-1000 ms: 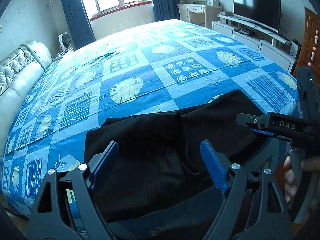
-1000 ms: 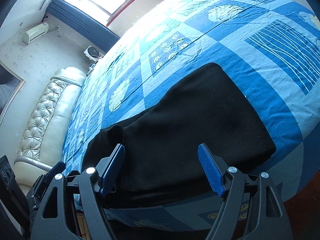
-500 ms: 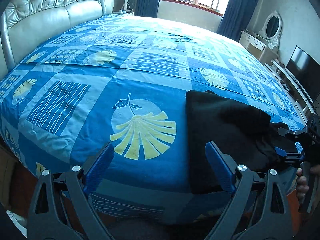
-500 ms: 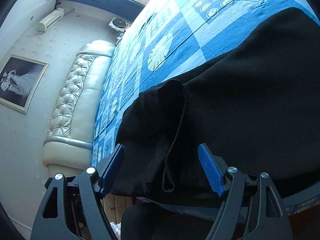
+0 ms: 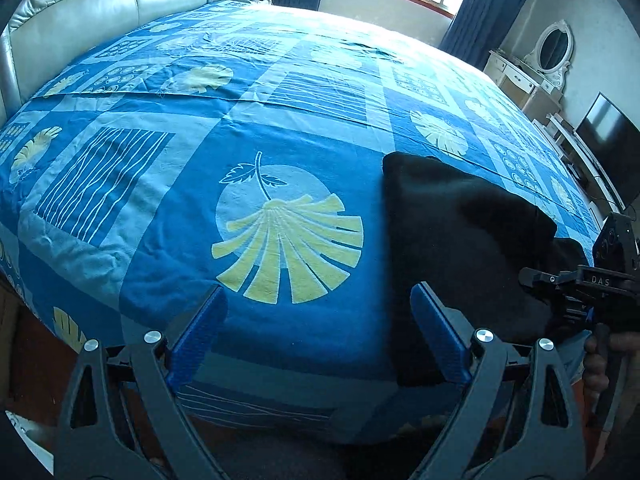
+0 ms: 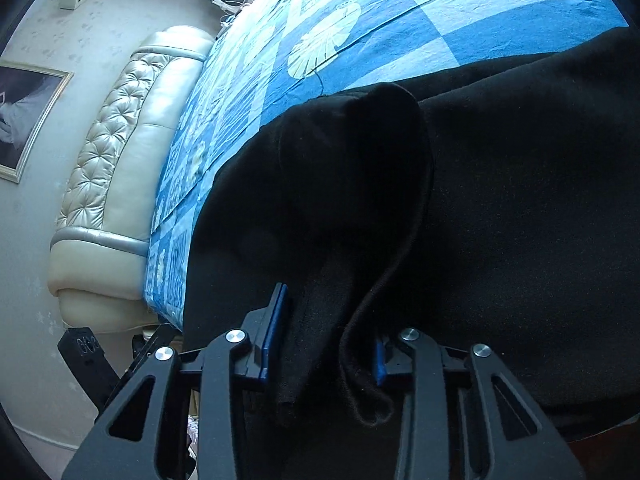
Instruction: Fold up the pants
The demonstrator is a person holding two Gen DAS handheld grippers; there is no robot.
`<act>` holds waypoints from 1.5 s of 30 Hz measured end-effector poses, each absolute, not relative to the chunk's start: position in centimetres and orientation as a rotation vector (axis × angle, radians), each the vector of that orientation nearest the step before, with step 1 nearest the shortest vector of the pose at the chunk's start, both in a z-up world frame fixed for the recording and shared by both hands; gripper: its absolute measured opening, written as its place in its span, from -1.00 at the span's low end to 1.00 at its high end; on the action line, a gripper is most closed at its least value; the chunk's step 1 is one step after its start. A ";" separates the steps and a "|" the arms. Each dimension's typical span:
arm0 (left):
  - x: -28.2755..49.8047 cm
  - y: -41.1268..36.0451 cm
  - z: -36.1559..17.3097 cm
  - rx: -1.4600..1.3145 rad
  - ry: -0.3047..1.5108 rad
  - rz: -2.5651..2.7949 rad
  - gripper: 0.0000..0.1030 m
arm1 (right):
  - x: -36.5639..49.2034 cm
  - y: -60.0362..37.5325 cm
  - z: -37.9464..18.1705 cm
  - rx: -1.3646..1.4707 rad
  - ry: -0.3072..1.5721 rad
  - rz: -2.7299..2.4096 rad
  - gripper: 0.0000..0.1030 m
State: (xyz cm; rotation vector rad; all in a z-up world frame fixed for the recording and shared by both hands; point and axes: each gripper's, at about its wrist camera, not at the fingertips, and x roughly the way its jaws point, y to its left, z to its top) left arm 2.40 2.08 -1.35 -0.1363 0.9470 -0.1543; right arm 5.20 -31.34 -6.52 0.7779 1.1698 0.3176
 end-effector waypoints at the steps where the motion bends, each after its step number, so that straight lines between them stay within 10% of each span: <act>1: 2.4 2.1 -1.3 -0.135 0.946 -0.153 0.80 | 5.2 -31.2 -6.5 0.774 1.166 0.318 -0.47; 23: 2.3 2.2 -1.8 -0.125 0.963 -0.136 0.80 | 1.9 -40.6 5.5 0.792 0.836 0.305 -0.75; 45: 1.6 0.8 -2.5 -0.073 0.975 -0.172 0.80 | -2.4 -51.9 -5.2 0.953 0.923 -0.006 -0.79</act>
